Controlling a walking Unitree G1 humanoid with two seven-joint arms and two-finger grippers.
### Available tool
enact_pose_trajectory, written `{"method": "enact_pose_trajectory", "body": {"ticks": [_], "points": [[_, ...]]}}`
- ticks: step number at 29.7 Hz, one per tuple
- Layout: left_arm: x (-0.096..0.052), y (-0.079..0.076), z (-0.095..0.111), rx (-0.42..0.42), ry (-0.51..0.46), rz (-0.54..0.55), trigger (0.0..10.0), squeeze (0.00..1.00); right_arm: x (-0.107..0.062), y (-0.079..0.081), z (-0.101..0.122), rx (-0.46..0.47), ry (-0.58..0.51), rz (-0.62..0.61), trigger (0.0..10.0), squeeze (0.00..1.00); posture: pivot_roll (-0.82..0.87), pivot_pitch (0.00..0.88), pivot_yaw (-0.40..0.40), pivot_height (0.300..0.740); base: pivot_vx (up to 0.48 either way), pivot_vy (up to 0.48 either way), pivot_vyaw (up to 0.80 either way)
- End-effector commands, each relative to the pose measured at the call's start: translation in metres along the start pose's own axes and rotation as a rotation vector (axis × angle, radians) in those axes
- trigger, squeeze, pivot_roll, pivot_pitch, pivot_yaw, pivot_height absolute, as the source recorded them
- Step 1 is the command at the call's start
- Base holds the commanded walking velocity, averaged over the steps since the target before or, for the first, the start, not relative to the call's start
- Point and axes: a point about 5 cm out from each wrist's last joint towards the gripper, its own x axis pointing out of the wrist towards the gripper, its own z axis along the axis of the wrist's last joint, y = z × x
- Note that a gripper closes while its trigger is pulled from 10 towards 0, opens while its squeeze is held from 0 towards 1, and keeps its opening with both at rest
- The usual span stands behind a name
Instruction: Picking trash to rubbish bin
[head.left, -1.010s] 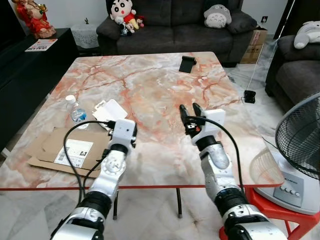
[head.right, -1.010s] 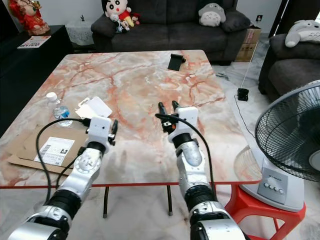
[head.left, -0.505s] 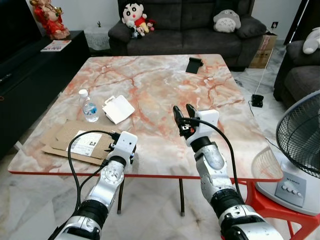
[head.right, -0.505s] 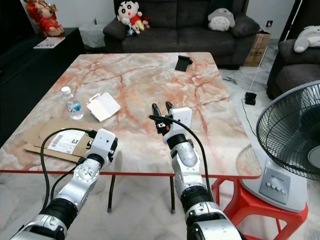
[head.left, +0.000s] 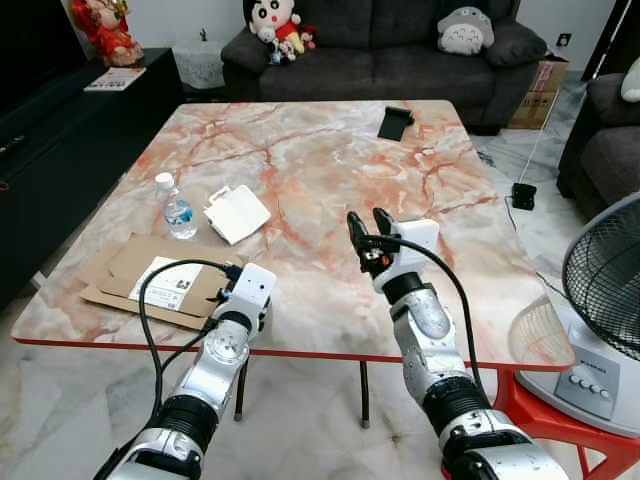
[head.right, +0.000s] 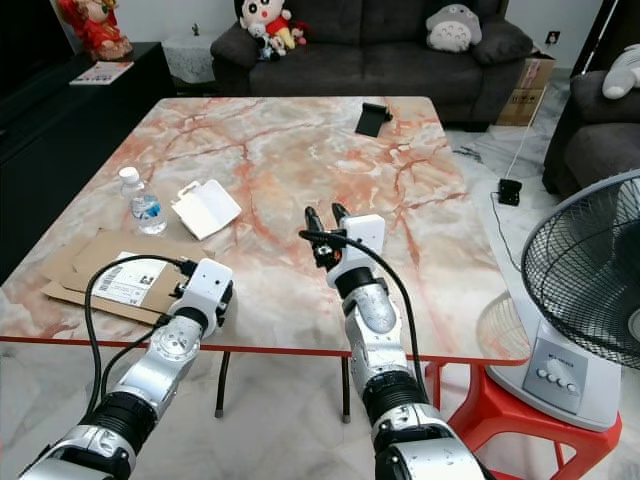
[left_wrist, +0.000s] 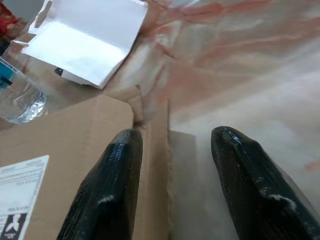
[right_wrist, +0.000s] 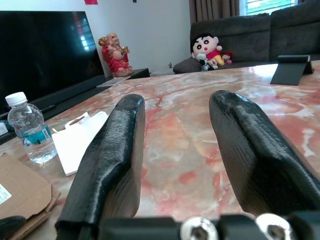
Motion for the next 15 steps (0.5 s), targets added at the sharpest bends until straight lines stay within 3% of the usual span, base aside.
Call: {"method": "enact_pose_trajectory", "body": {"ticks": [1,11,12,13,14,15], "points": [[0.0031,0.0078,0.0057,0.008,-0.001,0.040,10.0,0.00,0.0026,0.0020,0.0034,0.001,-0.008,0.012,10.0,0.00,0.05,0.039,0.035,0.740,0.000,0.000,0.00],[0.0031,0.0109,0.0010,0.004,0.046,0.065,10.0,0.00,0.0024,0.0020,0.0027,0.000,-0.002,0.018,10.0,0.00,0.05,0.040,0.033,0.740,0.000,0.000,0.00],[0.0030,0.0104,0.0004,-0.002,0.051,0.064,8.8,0.00,0.0024,0.0020,0.0026,0.000,-0.002,0.019,10.0,0.00,0.05,0.040,0.032,0.740,0.000,0.000,0.00],[0.0030,0.0104,0.0004,-0.002,0.051,0.064,8.8,0.00,0.0024,0.0020,0.0026,0.000,-0.002,0.019,10.0,0.00,0.05,0.040,0.032,0.740,0.000,0.000,0.00],[0.0030,0.0098,-0.0006,0.000,0.059,0.059,3.8,0.00,0.0025,0.0021,0.0027,0.000,-0.002,0.020,10.0,0.00,0.05,0.040,0.033,0.740,0.000,0.000,0.00],[0.0030,0.0092,-0.0015,0.002,0.065,0.055,0.0,0.00,0.0025,0.0022,0.0027,0.000,-0.001,0.021,10.0,0.00,0.05,0.040,0.033,0.740,0.000,0.000,0.00]]}}
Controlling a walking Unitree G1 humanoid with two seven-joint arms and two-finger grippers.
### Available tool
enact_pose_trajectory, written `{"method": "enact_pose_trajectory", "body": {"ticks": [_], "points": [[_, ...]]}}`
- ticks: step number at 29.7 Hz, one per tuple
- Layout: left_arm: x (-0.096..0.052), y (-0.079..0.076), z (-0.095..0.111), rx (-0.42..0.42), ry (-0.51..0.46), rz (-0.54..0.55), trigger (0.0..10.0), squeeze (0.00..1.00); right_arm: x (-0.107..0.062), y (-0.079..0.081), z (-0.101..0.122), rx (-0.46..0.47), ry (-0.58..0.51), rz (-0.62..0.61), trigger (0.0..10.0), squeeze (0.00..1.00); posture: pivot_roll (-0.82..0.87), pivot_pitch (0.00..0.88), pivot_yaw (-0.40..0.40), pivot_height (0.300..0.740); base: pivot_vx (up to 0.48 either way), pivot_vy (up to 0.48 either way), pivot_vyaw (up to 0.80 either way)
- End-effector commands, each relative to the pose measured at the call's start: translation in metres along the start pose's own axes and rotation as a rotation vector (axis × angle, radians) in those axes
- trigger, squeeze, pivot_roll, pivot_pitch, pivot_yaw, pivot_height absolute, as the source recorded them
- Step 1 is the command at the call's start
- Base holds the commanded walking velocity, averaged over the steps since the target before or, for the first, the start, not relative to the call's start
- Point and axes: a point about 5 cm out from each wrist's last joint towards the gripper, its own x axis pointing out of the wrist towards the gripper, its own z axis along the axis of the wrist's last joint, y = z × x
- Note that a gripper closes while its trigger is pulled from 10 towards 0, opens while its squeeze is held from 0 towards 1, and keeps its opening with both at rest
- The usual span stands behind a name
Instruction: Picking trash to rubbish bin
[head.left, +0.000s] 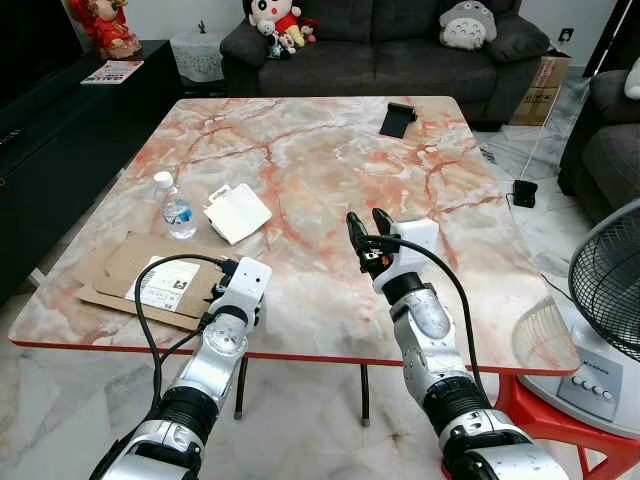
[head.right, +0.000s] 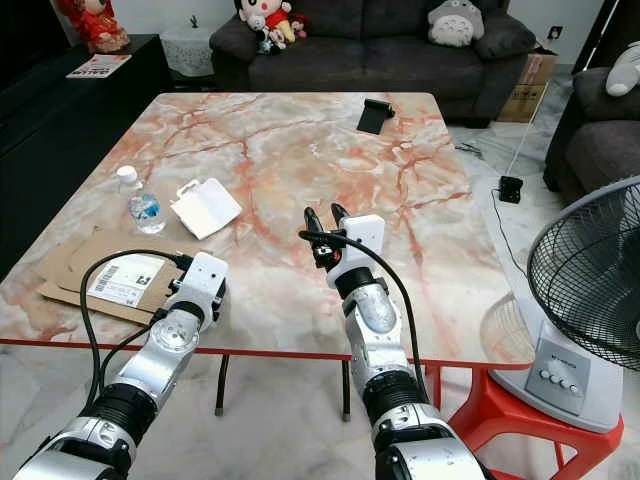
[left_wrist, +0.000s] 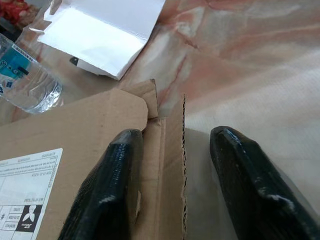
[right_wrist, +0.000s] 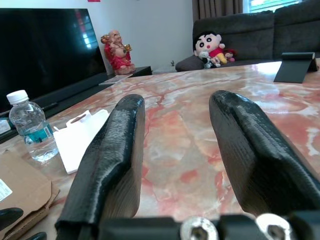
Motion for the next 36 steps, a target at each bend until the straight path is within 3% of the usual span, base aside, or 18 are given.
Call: {"method": "enact_pose_trajectory", "body": {"ticks": [1,24,35,36], "points": [[0.001,0.003,-0.002,0.000,0.024,0.006,0.0,0.00,0.003,0.002,0.003,-0.001,-0.007,0.010,10.0,0.00,0.05,0.040,0.033,0.740,0.000,0.000,0.00],[0.003,0.002,0.003,-0.003,0.021,0.021,0.0,0.00,0.002,0.003,0.001,-0.001,0.007,0.025,10.0,0.00,0.05,0.042,0.033,0.740,0.000,0.000,0.00],[0.003,0.027,0.005,-0.045,0.010,0.222,0.0,0.00,0.002,0.004,0.000,0.000,0.011,0.035,10.0,0.00,0.05,0.038,0.034,0.740,0.000,0.000,0.00],[0.002,0.031,0.008,-0.057,-0.010,0.255,2.4,0.00,0.002,0.005,0.000,0.001,0.011,0.037,10.0,0.00,0.05,0.038,0.034,0.740,0.000,0.000,0.00]]}}
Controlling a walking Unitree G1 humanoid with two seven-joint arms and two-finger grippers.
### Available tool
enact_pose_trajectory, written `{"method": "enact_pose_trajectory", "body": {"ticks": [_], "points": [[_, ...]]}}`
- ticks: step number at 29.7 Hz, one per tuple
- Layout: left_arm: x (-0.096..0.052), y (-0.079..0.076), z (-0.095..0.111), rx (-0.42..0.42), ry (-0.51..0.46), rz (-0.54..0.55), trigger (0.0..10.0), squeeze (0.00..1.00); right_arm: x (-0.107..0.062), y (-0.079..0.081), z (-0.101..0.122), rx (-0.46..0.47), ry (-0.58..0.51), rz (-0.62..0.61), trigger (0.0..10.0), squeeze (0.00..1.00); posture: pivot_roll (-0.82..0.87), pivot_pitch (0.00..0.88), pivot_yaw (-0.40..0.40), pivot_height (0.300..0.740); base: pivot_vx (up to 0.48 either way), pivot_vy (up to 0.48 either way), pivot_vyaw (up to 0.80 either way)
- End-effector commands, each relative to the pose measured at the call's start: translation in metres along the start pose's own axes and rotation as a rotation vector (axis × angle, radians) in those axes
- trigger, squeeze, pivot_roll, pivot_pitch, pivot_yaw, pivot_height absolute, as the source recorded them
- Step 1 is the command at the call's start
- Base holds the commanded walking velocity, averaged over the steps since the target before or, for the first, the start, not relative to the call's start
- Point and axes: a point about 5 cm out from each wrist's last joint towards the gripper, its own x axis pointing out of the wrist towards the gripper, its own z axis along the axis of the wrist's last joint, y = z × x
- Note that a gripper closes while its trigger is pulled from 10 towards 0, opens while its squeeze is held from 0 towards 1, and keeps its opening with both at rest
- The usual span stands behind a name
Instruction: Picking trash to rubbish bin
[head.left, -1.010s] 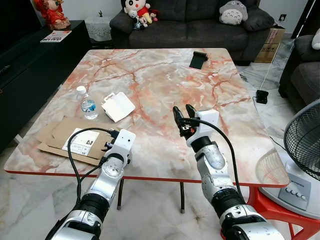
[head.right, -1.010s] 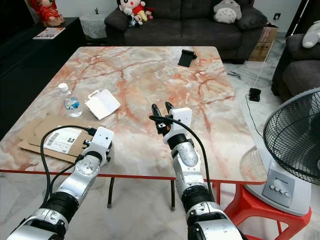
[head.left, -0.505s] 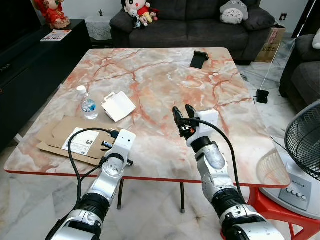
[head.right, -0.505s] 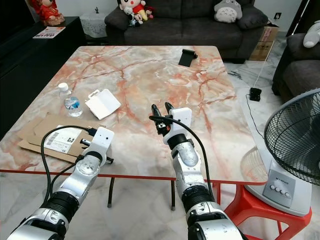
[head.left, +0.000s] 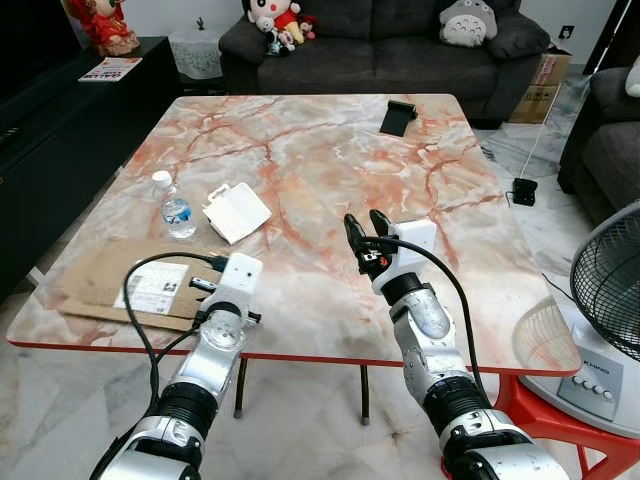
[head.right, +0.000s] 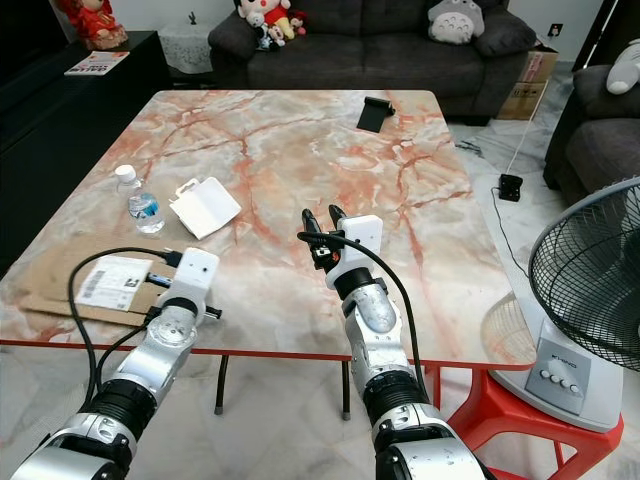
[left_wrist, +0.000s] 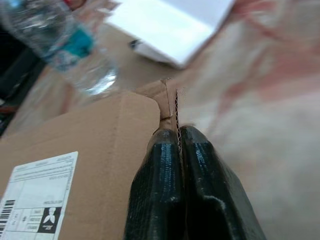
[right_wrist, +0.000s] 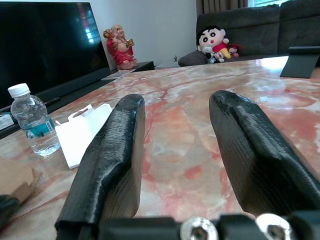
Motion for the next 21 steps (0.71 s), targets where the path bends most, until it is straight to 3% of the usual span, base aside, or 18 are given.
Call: {"method": "enact_pose_trajectory", "body": {"ticks": [1,2,3,5,9,21], "points": [[0.003,0.013,0.011,-0.033,-0.053,0.073,2.4,0.00,0.002,0.004,0.001,-0.001,0.000,0.023,10.0,0.00,0.05,0.038,0.034,0.740,0.000,0.000,0.00],[0.003,0.013,0.011,-0.035,-0.057,0.076,2.4,0.00,0.002,0.004,0.001,-0.001,0.000,0.023,10.0,0.00,0.05,0.038,0.034,0.740,0.000,0.000,0.00],[0.002,0.017,0.019,-0.041,-0.116,0.106,10.0,0.00,0.002,0.004,0.001,0.001,-0.003,0.025,10.0,0.00,0.05,0.038,0.034,0.740,0.000,0.000,0.00],[0.001,0.022,0.029,-0.043,-0.195,0.148,10.0,0.00,0.002,0.005,0.002,0.004,-0.006,0.026,10.0,0.00,0.05,0.038,0.034,0.740,0.000,0.000,0.00],[-0.002,0.029,0.039,-0.054,-0.265,0.211,10.0,0.00,0.002,0.005,0.002,0.008,-0.011,0.030,10.0,0.00,0.05,0.036,0.035,0.740,0.000,0.000,0.00],[-0.009,0.044,0.049,-0.060,-0.364,0.353,10.0,0.00,0.003,0.007,0.004,0.018,-0.027,0.043,10.0,0.00,0.05,0.032,0.034,0.740,0.000,0.000,0.00]]}}
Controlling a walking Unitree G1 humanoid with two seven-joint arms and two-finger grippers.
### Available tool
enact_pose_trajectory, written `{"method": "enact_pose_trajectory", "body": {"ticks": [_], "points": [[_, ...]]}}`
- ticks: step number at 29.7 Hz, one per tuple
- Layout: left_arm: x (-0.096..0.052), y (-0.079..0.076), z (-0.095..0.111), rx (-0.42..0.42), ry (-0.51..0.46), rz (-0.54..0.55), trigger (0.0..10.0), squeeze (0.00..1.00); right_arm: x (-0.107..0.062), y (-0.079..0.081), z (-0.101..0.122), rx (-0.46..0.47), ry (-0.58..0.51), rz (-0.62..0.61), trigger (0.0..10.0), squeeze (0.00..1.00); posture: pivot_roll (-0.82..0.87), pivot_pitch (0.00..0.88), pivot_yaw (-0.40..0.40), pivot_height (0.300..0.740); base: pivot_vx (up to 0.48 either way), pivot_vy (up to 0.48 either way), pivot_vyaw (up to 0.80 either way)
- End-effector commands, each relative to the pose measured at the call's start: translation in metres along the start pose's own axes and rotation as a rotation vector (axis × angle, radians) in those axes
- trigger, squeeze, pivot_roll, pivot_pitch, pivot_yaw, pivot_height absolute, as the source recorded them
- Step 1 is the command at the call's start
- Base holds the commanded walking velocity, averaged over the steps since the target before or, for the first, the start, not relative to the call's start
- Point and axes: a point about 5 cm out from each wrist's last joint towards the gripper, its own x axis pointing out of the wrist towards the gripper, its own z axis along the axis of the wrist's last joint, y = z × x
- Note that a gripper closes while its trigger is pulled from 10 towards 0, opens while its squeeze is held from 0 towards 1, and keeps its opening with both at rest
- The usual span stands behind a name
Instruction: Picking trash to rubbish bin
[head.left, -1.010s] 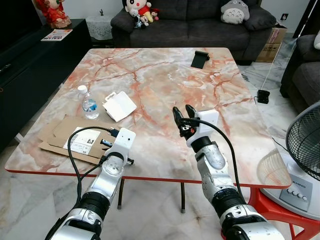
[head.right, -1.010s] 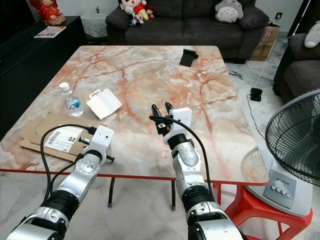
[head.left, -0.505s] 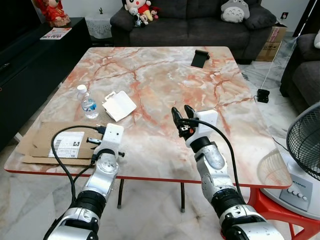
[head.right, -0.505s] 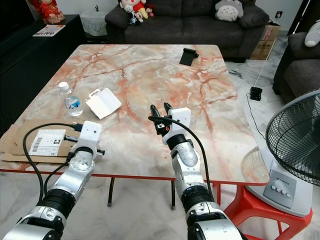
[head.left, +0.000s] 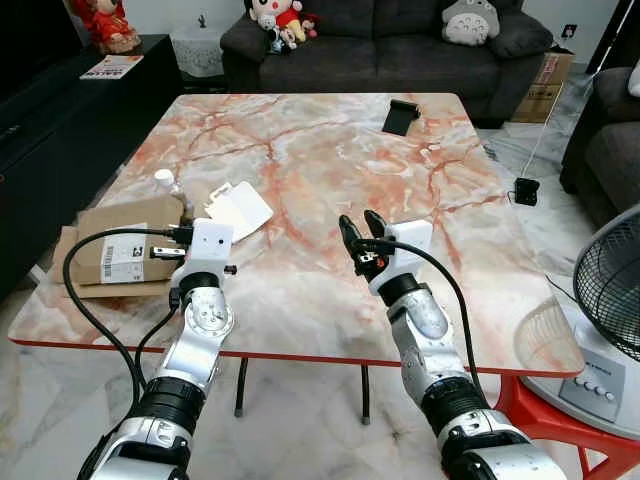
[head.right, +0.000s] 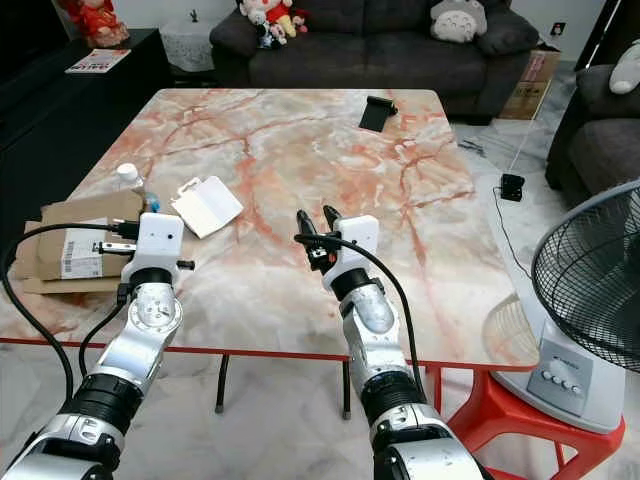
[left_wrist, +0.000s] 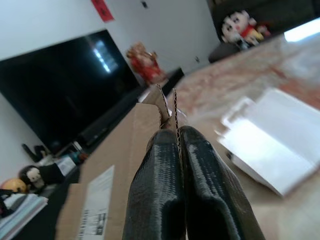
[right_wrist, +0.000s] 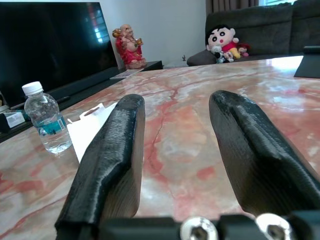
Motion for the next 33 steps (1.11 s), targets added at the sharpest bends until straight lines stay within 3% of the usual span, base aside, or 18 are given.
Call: {"method": "enact_pose_trajectory", "body": {"ticks": [1,8,13,18,33], "points": [[0.000,0.008,0.003,0.000,-0.038,0.035,10.0,0.00,0.003,0.003,0.005,0.006,-0.025,0.009,10.0,0.00,0.05,0.032,0.034,0.740,0.000,0.000,0.00],[-0.001,0.008,0.006,0.004,-0.059,0.058,10.0,0.00,0.003,0.003,0.005,0.007,-0.029,0.012,10.0,0.00,0.05,0.032,0.033,0.740,0.000,0.000,0.00],[0.000,0.016,0.018,0.007,-0.145,0.117,10.0,0.00,0.003,0.004,0.007,0.011,-0.039,0.020,10.0,0.00,0.06,0.031,0.032,0.740,0.000,0.000,0.00],[-0.003,0.007,0.014,-0.040,-0.121,0.051,10.0,0.00,0.004,0.005,0.006,0.012,-0.039,0.022,10.0,0.00,0.06,0.030,0.032,0.740,0.000,0.000,0.00],[-0.008,0.009,0.014,-0.055,-0.129,0.068,10.0,0.00,0.002,0.003,0.006,-0.021,-0.037,0.014,10.0,0.00,0.05,0.031,0.032,0.740,0.000,0.000,0.10]]}}
